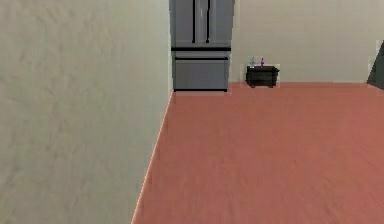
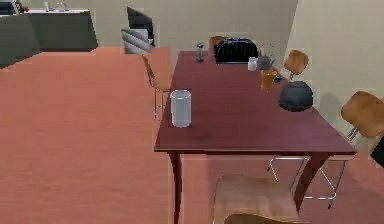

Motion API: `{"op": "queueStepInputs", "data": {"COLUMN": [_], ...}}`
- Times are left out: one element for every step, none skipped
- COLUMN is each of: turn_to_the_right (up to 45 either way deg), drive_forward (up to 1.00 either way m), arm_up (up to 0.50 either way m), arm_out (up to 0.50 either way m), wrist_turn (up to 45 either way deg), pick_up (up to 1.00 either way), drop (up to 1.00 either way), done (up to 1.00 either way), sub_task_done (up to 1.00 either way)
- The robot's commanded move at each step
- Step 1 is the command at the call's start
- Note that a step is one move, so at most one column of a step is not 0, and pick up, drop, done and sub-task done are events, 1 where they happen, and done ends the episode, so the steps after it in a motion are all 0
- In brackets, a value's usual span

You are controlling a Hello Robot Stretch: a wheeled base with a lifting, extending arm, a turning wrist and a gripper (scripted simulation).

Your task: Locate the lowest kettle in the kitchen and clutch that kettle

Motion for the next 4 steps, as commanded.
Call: {"op": "queueStepInputs", "data": {"turn_to_the_right": [45.0,3.0,-27.0,0.0], "drive_forward": [0.0,0.0,0.0,0.1], "arm_up": [0.0,0.0,0.0,0.0], "arm_out": [0.0,0.0,0.0,0.0], "wrist_turn": [0.0,0.0,0.0,0.0], "pick_up": [0.0,0.0,0.0,0.0], "drop": [0.0,0.0,0.0,0.0], "done": [0.0,0.0,0.0,0.0], "sub_task_done": [0.0,0.0,0.0,0.0]}}
